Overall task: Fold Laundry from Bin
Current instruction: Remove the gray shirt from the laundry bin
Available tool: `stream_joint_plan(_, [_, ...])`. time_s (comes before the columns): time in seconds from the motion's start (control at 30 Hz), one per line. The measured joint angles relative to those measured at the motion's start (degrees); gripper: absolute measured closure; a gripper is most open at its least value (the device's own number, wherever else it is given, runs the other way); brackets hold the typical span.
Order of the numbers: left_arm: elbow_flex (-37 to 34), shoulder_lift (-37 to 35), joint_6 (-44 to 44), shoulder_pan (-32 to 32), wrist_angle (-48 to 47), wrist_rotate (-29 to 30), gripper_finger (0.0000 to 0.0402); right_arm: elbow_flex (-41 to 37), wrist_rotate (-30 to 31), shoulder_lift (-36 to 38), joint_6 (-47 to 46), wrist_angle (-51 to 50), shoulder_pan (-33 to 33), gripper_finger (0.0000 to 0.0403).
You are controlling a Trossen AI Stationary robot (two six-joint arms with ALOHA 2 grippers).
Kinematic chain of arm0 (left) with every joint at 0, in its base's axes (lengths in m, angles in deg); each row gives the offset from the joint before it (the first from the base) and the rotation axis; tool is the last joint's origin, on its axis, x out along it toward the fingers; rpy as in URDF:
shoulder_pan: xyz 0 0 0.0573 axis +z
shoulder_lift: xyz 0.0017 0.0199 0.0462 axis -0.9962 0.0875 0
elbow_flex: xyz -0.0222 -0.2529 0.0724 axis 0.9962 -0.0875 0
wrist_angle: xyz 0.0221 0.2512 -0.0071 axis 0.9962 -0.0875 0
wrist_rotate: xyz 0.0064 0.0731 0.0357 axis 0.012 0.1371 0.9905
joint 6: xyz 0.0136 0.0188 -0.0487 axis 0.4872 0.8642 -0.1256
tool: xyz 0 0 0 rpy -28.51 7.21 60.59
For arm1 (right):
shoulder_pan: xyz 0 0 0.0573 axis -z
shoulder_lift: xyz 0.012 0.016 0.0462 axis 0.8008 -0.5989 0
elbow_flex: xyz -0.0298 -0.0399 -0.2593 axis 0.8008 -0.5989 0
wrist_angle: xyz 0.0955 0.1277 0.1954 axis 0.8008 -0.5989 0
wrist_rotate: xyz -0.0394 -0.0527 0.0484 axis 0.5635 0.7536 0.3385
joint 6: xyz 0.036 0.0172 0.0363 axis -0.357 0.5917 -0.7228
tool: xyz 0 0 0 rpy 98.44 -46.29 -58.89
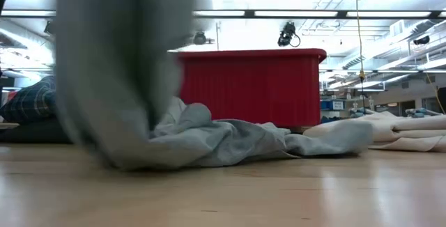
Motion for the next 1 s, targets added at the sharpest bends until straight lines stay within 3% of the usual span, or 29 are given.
stream_joint_plan(0.07, [0.0,0.59,-2.34,-2.08,-4.78,0.65,0.0391,-3.64,3.16,0.38,-2.87,2.31,-4.39,0.0206])
stream_joint_plan(0.17, [0.0,0.4,-5.61,-5.16,-3.82,4.16,0.0391,-10.24,6.07,0.48,-6.43,10.46,-11.11,0.0206])
stream_joint_plan(0.33, [0.04,0.07,-14.12,-10.28,-4.08,14.09,0.0391,-22.67,9.09,-2.11,-11.39,38.19,-21.88,0.0206])
stream_joint_plan(0.43, [0.04,0.41,-18.43,-13.49,-4.76,16.66,0.0391,-27.06,11.5,-6.97,-11.9,52.4,-25.96,0.0207])
stream_joint_plan(0.73, [0.02,0.97,-23.81,-20.22,-4.47,21.68,0.0391,-26.07,17.13,-29.7,-11.4,66.84,-32.51,0.0213])
stream_joint_plan(1.0, [0.02,0.97,-25.68,-23.02,-4.46,23.93,0.0391,-17.36,22.37,-44.97,3.17,68.83,-36.61,0.0213])
